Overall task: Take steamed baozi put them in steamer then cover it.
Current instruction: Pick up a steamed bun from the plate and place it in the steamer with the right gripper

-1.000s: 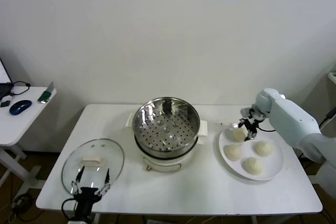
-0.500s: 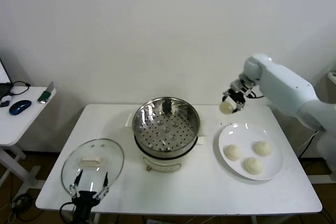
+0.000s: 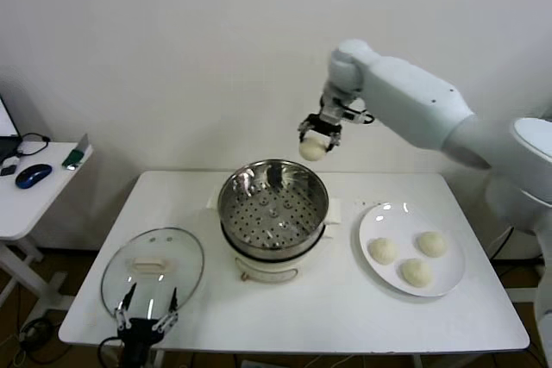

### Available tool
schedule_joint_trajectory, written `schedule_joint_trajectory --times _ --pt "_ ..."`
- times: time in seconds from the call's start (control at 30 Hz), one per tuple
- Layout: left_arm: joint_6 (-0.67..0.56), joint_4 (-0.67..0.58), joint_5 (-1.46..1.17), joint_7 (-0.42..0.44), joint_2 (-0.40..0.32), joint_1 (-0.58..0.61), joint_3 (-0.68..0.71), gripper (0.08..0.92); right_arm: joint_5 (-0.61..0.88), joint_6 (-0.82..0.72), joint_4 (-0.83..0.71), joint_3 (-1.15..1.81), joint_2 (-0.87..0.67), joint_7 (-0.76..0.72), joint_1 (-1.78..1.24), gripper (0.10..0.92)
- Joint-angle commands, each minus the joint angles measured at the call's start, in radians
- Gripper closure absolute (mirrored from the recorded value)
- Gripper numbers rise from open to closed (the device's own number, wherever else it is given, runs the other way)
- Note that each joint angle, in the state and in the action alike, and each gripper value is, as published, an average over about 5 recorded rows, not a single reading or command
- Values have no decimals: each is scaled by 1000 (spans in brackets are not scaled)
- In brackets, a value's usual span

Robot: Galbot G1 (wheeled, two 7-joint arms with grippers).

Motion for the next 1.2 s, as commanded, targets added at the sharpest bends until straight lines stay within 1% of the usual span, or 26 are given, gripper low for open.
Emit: schedule_joint_trajectory --times 0.03,0.4,0.67,0.87,0.93,1.07,1.2 --pt "3 -7 -7 0 1 6 -1 177 -183 103 12 0 140 54 -60 322" --pt "10 -22 -9 1 2 7 -5 177 -354 104 -49 24 177 103 -178 319" --pt "8 -22 -10 0 0 15 -11 177 -392 88 -83 31 178 118 -222 317" --pt "8 -19 -10 0 -3 16 -10 177 -457 87 -94 63 181 147 -244 308" --pt "8 -19 -9 0 -4 16 -10 177 -451 78 -100 66 183 150 -246 292" --pt "7 -20 -9 -1 -6 18 -12 177 -431 67 -92 65 177 135 -241 222" --pt "5 -21 -9 -1 -5 22 -14 177 -381 69 -66 69 154 97 -211 205"
